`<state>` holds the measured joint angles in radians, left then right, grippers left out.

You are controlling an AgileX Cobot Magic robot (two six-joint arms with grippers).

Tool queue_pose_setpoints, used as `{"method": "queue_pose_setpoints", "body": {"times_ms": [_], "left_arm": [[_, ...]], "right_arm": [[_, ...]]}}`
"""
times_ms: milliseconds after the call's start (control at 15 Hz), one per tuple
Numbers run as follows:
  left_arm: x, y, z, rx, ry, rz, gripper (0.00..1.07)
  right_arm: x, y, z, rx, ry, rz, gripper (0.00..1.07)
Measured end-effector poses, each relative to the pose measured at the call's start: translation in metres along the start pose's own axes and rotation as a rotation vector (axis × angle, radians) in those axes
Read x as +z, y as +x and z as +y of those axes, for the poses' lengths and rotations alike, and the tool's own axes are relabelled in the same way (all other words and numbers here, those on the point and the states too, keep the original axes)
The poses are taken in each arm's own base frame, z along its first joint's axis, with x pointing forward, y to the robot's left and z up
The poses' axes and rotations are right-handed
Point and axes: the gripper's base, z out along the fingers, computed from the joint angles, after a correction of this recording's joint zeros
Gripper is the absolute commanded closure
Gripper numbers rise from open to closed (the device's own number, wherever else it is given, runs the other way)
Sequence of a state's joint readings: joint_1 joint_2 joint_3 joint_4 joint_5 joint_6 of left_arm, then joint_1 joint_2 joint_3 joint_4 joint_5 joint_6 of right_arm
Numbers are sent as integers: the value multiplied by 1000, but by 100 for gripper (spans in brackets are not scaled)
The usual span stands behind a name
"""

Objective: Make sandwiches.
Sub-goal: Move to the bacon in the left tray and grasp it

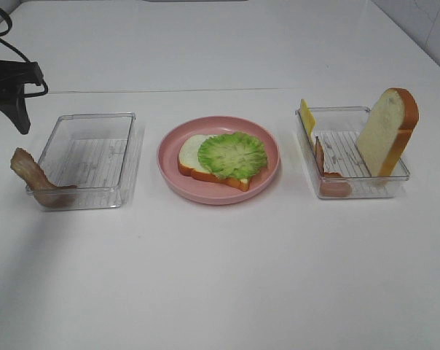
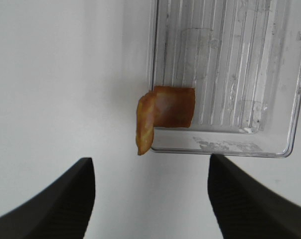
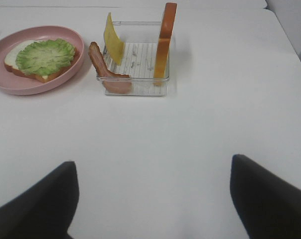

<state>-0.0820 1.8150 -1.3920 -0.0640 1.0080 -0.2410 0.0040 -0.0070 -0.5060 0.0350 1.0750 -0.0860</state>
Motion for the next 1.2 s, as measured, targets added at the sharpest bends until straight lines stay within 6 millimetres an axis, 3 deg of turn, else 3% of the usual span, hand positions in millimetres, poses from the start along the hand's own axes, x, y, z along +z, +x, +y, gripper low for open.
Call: {"method": "queue_pose_setpoints", "body": {"times_ms": [267, 467, 1000, 1133, 1200], "left_arm": [[24, -3, 1, -4, -12, 41, 51], [56, -4, 2, 1, -29, 94, 51], [73, -8, 2, 18, -23, 84, 58], [73, -8, 2, 17, -22, 84, 65], [73, -8, 1, 13, -16, 85, 75]], "right_arm": [[0, 0, 0, 0, 0, 0, 29], [0, 0, 0, 0, 0, 0, 29], [0, 0, 0, 0, 0, 0, 29], [0, 0, 0, 0, 0, 0, 29], [0, 0, 0, 0, 0, 0, 29]]}}
